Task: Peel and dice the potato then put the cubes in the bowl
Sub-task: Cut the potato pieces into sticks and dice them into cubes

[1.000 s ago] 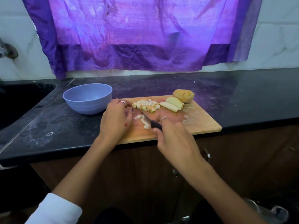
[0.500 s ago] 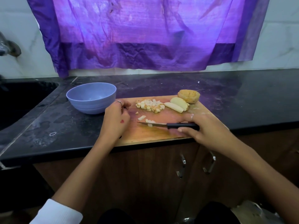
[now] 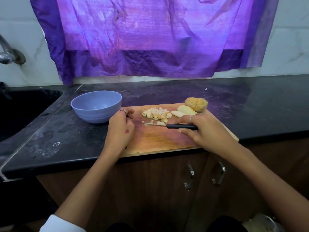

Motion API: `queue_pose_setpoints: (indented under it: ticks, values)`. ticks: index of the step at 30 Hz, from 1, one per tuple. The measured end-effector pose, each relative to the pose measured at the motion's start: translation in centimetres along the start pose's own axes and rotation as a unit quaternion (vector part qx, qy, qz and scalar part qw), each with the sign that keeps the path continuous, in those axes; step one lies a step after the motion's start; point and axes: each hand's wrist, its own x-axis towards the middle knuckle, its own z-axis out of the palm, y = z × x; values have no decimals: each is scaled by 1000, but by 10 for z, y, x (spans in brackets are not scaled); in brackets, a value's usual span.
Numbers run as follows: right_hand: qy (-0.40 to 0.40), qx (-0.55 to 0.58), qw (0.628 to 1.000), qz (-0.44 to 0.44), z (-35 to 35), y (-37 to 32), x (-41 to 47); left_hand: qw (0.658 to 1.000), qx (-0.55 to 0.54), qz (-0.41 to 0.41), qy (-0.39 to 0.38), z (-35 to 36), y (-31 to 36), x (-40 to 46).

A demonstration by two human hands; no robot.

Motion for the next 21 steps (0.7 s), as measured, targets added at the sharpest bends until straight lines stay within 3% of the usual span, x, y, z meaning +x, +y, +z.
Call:
queue_pose_setpoints:
  ticks: [5,8,15,17,19,21]
  values:
    - [11,-38,998,42,13,-3,21,1000,12,8,-8,-2,1,-3]
    - [31,-3,998,60,5,-3,9,1000,16,17,-10,-3,2,-4]
    - [-22,-42,997,62,-13,6,-18,1000,-6,23,-15,-2,2,-3]
    - [-4,-69,995,70,-11,7,-9,999,5,32,-17,-2,3,-3]
    - [25,-26,995,94,-6,11,-4,999,10,36,-10,-2,4,-2]
    - [70,93,984,133,-2,21,-2,999,7,37,9,-4,6,2]
